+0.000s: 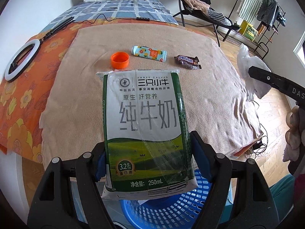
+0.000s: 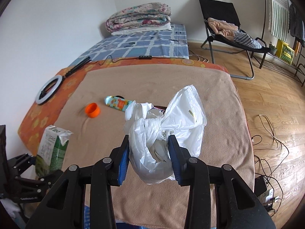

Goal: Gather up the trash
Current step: 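Lift the milk carton and white bag toward the blue basket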

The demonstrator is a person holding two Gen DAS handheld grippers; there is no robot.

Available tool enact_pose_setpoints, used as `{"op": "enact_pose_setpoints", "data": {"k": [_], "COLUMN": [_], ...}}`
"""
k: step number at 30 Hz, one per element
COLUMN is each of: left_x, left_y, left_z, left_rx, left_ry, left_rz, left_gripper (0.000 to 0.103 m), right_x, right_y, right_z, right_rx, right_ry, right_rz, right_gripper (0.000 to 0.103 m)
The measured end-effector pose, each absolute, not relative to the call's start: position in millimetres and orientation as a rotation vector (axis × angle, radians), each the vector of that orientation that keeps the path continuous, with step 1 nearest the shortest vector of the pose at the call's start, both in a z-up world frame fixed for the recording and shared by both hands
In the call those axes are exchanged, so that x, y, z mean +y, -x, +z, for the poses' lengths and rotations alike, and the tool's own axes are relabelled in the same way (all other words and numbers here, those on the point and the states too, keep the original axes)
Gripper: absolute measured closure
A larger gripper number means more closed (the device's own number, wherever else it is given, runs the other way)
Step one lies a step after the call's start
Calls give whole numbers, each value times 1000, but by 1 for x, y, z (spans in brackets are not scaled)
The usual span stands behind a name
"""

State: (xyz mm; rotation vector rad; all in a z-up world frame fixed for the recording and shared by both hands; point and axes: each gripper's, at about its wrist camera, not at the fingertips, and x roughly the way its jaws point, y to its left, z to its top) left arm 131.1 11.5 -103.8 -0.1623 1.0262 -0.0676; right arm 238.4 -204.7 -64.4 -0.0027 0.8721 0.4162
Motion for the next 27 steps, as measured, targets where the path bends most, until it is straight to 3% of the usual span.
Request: {"op": "enact_pose_setpoints", "data": {"k": [13, 27], "left_x": [5, -11], "left_y": [-71, -24], "left_z": [-117, -166], "left_rx": [1063, 1185], "left_ry": [126, 125], "left_rz": [-95, -139], "left_gripper": [26, 26], "right_x": [-193, -178], "right_y": [-142, -56], "right_z": [-68, -108], "right_rx": [904, 1012], "right_ry": [40, 106], "right_rz": [579, 708], "right_gripper": [66, 66]}}
